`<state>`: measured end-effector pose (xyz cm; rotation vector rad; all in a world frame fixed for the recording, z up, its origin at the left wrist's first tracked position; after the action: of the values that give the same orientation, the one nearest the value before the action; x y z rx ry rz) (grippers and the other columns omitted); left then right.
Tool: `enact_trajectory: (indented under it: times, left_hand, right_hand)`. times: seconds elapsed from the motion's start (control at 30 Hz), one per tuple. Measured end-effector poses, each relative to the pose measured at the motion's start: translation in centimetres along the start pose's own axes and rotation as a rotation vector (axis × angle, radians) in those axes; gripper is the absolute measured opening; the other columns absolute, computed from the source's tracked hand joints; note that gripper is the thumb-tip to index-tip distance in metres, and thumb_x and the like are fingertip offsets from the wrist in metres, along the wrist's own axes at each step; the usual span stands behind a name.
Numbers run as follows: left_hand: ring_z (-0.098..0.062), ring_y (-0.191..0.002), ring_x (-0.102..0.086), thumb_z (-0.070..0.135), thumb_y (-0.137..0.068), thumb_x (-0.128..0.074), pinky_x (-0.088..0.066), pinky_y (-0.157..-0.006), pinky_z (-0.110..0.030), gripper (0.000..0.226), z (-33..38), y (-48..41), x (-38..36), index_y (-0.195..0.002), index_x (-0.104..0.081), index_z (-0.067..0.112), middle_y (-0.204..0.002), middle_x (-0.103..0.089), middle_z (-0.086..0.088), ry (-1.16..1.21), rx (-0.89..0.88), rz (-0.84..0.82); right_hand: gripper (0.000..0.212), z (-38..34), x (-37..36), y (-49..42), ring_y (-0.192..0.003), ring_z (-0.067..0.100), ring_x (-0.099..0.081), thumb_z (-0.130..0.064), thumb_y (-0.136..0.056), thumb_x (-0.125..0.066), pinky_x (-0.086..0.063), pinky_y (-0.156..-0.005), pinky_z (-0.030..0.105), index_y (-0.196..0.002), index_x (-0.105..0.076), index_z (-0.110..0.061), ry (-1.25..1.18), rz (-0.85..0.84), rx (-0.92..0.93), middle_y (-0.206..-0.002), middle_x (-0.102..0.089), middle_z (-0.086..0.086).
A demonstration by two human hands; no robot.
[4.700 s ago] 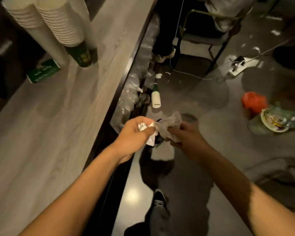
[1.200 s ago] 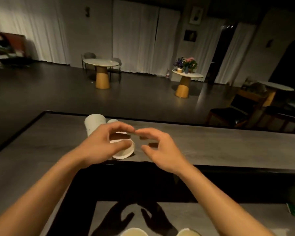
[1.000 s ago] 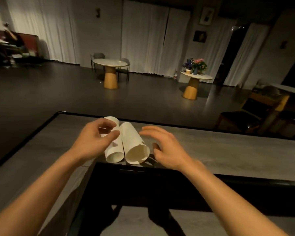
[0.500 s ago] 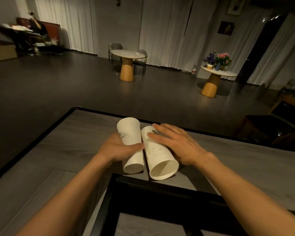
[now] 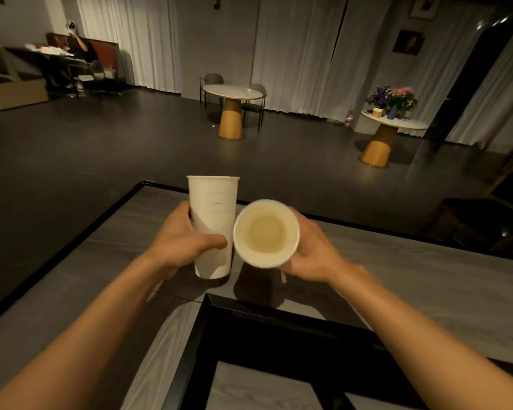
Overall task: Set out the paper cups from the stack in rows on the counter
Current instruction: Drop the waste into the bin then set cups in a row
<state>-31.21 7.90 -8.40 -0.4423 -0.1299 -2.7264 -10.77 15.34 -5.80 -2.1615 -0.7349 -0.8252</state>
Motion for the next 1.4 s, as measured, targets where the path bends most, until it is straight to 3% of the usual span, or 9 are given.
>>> enact_trajectory:
  times: [0.17,0.23,0.37,0.5,0.77,0.97,1.1,1.27,1.4]
  left_hand:
    - [-0.018,-0.116,-0.059,-0.012,-0.064,-0.088,-0.051,-0.094,-0.04,0.089,-0.3,1.0,3.5,-0.137,-0.047,0.02,-0.119,-0.061,0.004,0.049,-0.062,0.105]
    - [-0.016,-0.115,-0.059,-0.016,-0.064,-0.086,-0.05,-0.093,-0.039,0.09,-0.8,1.4,4.3,-0.135,-0.046,0.022,-0.118,-0.062,0.005,0.059,-0.061,0.111]
    - [-0.013,-0.115,-0.059,-0.014,-0.065,-0.086,-0.052,-0.097,-0.045,0.088,-1.9,1.9,5.3,-0.133,-0.049,0.026,-0.122,-0.063,0.002,0.045,-0.065,0.06]
    - [-0.01,-0.114,-0.059,-0.013,-0.07,-0.083,-0.053,-0.092,-0.043,0.078,-2.9,2.0,5.8,-0.119,-0.052,0.038,-0.122,-0.063,0.004,0.055,-0.055,-0.002]
    - [-0.022,-0.123,-0.06,0.002,-0.071,-0.09,-0.055,-0.1,-0.044,0.081,-6.9,1.5,5.7,-0.14,-0.051,0.02,-0.132,-0.062,0.001,-0.122,0.012,-0.037]
    - [-0.024,-0.131,-0.057,0.001,-0.071,-0.091,-0.052,-0.102,-0.04,0.088,-8.1,2.4,5.7,-0.146,-0.046,0.014,-0.138,-0.061,-0.002,-0.109,0.088,-0.021]
    - [-0.028,-0.136,-0.054,0.012,-0.069,-0.095,-0.051,-0.104,-0.043,0.1,-8.4,4.9,6.1,-0.151,-0.038,0.006,-0.144,-0.057,-0.01,-0.172,0.175,0.09]
    - [-0.029,-0.103,-0.065,0.028,-0.085,-0.084,-0.056,-0.086,-0.043,0.059,-6.3,10.5,6.4,-0.132,-0.055,0.007,-0.114,-0.066,-0.012,-0.194,0.151,0.397]
    - [-0.025,-0.1,-0.065,0.018,-0.087,-0.076,-0.053,-0.084,-0.038,0.035,-4.0,14.0,2.1,-0.116,-0.058,0.013,-0.114,-0.067,-0.01,-0.129,0.086,0.384]
  right_hand:
    - [0.07,0.5,-2.2,0.3,-0.113,0.0,-0.06,-0.032,-0.073,-0.091,-0.056,-0.093,0.029,-0.126,-0.046,-0.042,-0.307,-0.044,-0.354,-0.12,-0.06,-0.023]
    - [0.067,-0.3,-3.5,0.3,-0.11,-0.002,-0.06,-0.033,-0.076,-0.089,-0.055,-0.088,0.024,-0.127,-0.047,-0.041,-0.307,-0.081,-0.368,-0.119,-0.061,-0.023]
    - [0.073,-0.9,-5.7,0.7,-0.116,0.004,-0.061,-0.038,-0.074,-0.089,-0.057,-0.094,0.033,-0.135,-0.049,-0.035,-0.27,-0.112,-0.388,-0.13,-0.064,-0.015]
    - [0.077,-1.7,-6.3,0.4,-0.118,0.005,-0.06,-0.04,-0.074,-0.089,-0.055,-0.095,0.031,-0.138,-0.049,-0.03,-0.21,-0.082,-0.384,-0.134,-0.063,-0.012]
    - [0.072,-2.3,-7.2,-0.2,-0.114,0.006,-0.058,-0.04,-0.075,-0.088,-0.05,-0.09,0.024,-0.135,-0.05,-0.028,-0.154,-0.072,-0.409,-0.131,-0.062,-0.012]
    - [0.11,-1.7,-8.7,1.8,-0.131,0.009,-0.052,-0.052,-0.063,-0.093,-0.046,-0.108,0.034,-0.153,-0.032,-0.031,-0.247,-0.216,-0.496,-0.149,-0.053,-0.009]
    - [0.124,-2.5,-7.1,4.6,-0.136,0.015,-0.049,-0.055,-0.071,-0.087,-0.042,-0.104,0.027,-0.164,-0.01,-0.024,-0.216,-0.248,-0.573,-0.158,-0.042,0.003]
    - [0.105,-2.8,-3.0,10.2,-0.134,0.013,-0.051,-0.055,-0.082,-0.079,-0.044,-0.104,0.024,-0.162,-0.02,-0.021,-0.165,-0.24,-0.575,-0.156,-0.045,0.004]
    - [0.087,-2.8,0.9,16.0,-0.137,0.015,-0.049,-0.053,-0.092,-0.068,-0.041,-0.104,0.023,-0.16,-0.025,-0.021,-0.033,-0.242,-0.553,-0.154,-0.046,0.001]
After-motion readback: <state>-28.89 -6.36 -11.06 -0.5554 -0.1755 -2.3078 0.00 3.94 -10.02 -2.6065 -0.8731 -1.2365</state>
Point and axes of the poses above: each hand's wrist, its own y-axis away from the middle knuckle, its own x-axis out of the back of the hand, z = x × y, the point moved 10 cm from there along -y, towards the middle knuckle
